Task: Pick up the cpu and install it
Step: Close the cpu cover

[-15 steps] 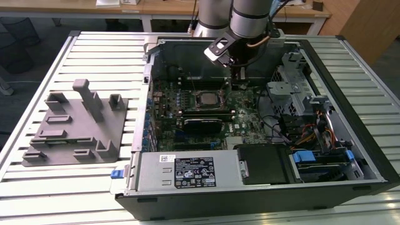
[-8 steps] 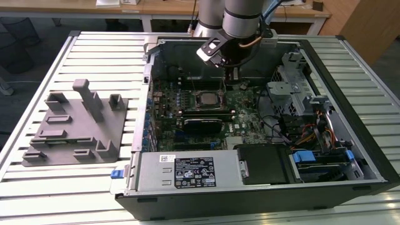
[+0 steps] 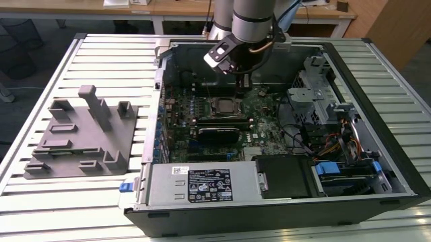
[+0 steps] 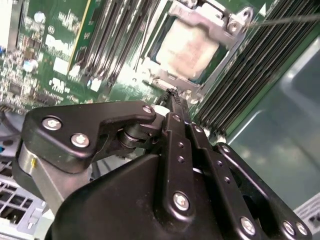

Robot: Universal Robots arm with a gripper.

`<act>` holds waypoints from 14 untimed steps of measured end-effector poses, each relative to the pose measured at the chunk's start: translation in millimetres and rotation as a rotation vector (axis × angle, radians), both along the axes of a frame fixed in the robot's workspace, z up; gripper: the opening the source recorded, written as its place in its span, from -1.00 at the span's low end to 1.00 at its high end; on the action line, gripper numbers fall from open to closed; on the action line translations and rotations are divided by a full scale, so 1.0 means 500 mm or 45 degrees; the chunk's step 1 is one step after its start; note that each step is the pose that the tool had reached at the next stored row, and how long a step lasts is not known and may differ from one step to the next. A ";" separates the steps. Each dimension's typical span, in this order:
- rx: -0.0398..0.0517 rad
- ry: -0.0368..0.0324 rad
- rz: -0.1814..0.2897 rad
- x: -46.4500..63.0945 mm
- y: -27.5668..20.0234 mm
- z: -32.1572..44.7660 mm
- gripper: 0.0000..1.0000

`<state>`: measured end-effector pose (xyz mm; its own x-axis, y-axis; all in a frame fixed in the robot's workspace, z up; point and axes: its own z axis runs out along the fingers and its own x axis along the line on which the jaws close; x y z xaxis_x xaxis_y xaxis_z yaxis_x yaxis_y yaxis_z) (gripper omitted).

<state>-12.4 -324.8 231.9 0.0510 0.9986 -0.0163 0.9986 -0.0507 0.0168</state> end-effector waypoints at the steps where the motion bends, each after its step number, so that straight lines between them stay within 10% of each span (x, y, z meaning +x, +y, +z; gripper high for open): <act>1: 0.000 0.0000 0.000 -0.006 0.0000 -0.002 -0.79; 14: 0.000 -0.0001 0.001 -0.080 0.0000 -0.021 -0.79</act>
